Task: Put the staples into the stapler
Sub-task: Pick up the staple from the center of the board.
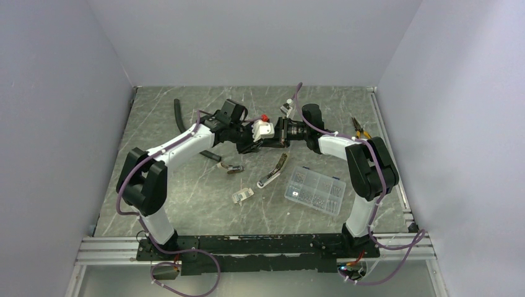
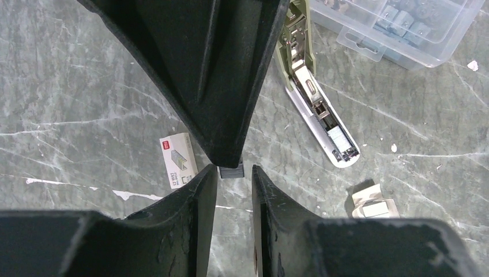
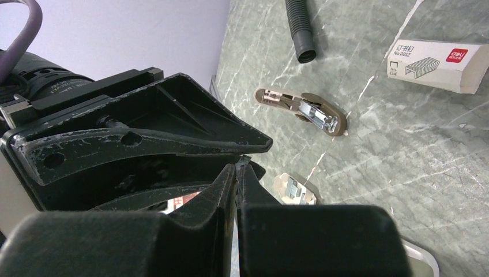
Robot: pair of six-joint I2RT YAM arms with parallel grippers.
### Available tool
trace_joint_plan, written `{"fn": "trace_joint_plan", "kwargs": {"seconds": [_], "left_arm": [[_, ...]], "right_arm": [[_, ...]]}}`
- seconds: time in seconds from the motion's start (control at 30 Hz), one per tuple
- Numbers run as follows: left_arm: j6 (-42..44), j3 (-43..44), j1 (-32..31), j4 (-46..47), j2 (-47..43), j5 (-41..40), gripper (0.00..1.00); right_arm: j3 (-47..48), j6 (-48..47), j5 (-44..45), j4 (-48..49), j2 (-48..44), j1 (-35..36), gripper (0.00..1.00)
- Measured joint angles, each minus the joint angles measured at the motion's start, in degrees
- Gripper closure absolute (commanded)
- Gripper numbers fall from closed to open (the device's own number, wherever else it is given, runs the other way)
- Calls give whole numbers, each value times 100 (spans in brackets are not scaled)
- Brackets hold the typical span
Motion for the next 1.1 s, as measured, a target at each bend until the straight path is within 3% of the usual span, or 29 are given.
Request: {"fn": "trace_joint_plan", "kwargs": {"seconds": [0.17, 0.57, 1.1], "left_arm": [[-44, 0, 0, 24, 33, -2, 70], [-26, 4, 0, 13, 37, -2, 93], [181, 90, -15, -170, 37, -160, 95]], "right_arm": [[0, -2, 0, -2, 0, 0, 96], [2, -136, 4, -72, 0, -15, 96], [50, -715, 173, -774, 0, -74, 96]]}}
